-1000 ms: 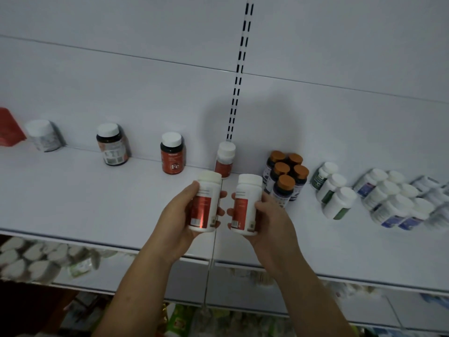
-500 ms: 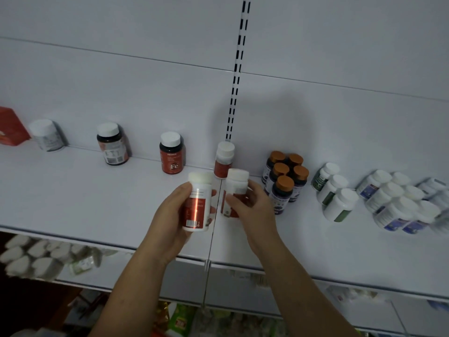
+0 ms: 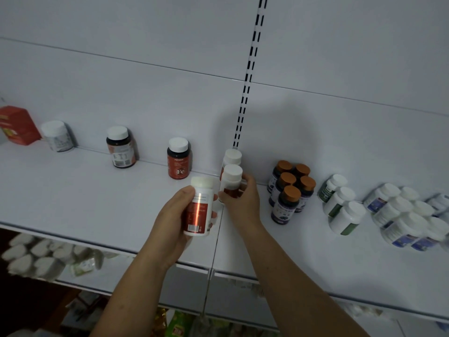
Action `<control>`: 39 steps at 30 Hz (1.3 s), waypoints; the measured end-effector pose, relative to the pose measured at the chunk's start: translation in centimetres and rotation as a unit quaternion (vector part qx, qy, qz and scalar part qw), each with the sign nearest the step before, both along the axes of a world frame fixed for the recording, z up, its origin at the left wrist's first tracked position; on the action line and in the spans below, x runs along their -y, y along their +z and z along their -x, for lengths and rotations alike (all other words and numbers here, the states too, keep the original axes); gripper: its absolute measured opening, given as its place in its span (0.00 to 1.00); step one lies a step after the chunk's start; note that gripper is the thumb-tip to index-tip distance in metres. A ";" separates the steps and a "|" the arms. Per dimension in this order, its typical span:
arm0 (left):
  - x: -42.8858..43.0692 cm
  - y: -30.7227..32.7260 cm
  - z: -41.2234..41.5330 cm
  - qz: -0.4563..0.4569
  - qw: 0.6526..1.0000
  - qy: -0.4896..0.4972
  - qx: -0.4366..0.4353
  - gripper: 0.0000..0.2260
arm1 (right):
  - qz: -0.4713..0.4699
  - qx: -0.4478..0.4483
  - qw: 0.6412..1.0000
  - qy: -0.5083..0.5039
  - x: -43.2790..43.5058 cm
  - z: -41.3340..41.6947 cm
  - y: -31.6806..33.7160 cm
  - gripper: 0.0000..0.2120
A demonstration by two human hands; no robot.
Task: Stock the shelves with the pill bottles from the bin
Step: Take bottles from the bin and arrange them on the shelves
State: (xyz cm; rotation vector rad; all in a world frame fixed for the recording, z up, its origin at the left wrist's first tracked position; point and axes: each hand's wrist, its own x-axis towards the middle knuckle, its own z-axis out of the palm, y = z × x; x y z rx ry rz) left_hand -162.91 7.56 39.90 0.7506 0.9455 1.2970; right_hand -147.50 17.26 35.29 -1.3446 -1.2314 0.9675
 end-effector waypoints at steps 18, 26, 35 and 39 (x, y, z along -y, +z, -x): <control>0.2 -0.3 0.6 -0.001 1.000 0.002 -0.008 0.23 | 0.001 -0.004 1.000 -0.018 -1.5 0.4 -0.1 0.30; -0.1 -0.3 0.5 0.000 1.000 0.001 -0.008 0.23 | 0.008 0.006 1.000 -0.013 -1.2 0.4 -0.5 0.34; -0.3 -0.4 0.8 0.003 1.000 0.009 -0.008 0.21 | 0.025 0.099 0.995 -0.008 1.5 0.0 0.4 0.41; -0.4 -0.7 1.3 -0.008 1.000 0.009 -0.011 0.22 | -0.016 0.096 0.995 0.009 9.4 -2.1 3.3 0.30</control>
